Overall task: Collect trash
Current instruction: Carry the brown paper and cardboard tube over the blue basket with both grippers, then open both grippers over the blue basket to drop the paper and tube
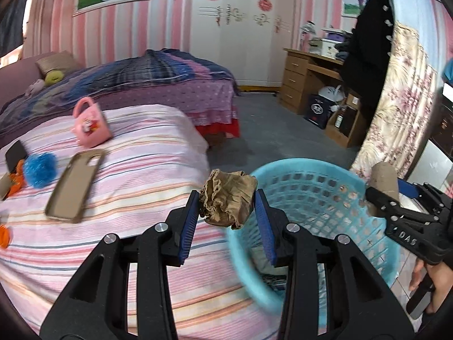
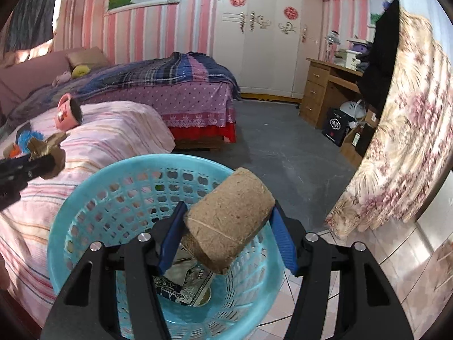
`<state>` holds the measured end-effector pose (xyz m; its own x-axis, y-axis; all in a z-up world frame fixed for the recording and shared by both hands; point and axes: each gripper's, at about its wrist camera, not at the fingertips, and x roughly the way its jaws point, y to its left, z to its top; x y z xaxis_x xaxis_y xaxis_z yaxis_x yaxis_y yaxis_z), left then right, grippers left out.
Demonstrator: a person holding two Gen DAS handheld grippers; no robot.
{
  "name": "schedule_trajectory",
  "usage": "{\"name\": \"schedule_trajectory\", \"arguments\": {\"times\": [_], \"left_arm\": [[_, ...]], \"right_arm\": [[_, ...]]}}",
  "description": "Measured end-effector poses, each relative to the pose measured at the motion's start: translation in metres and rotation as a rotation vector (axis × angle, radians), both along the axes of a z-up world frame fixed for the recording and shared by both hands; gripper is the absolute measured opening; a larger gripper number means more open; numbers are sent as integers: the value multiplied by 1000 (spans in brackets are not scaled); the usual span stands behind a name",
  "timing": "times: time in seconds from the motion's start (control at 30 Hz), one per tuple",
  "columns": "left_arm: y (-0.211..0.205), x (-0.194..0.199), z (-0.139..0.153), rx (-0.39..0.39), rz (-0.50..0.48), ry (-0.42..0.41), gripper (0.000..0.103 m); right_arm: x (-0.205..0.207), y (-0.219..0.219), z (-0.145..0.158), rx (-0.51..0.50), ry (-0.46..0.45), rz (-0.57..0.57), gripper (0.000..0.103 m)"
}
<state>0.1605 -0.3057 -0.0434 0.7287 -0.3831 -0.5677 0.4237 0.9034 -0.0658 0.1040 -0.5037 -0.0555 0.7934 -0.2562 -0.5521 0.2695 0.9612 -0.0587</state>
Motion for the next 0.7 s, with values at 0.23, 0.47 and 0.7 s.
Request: {"name": "schedule_trajectory", "arguments": {"times": [0.23, 0.47, 0.7], "left_arm": [[-36, -1, 1, -4, -78, 21, 47], [-34, -8, 6, 40, -39, -49, 88], [8, 5, 6, 14, 48, -23, 95]], "right_arm": [[-4, -5, -2, -17, -2, -13, 59], [-5, -2, -2, -33, 0, -3, 59], [2, 6, -4, -24, 5, 15, 67]]}}
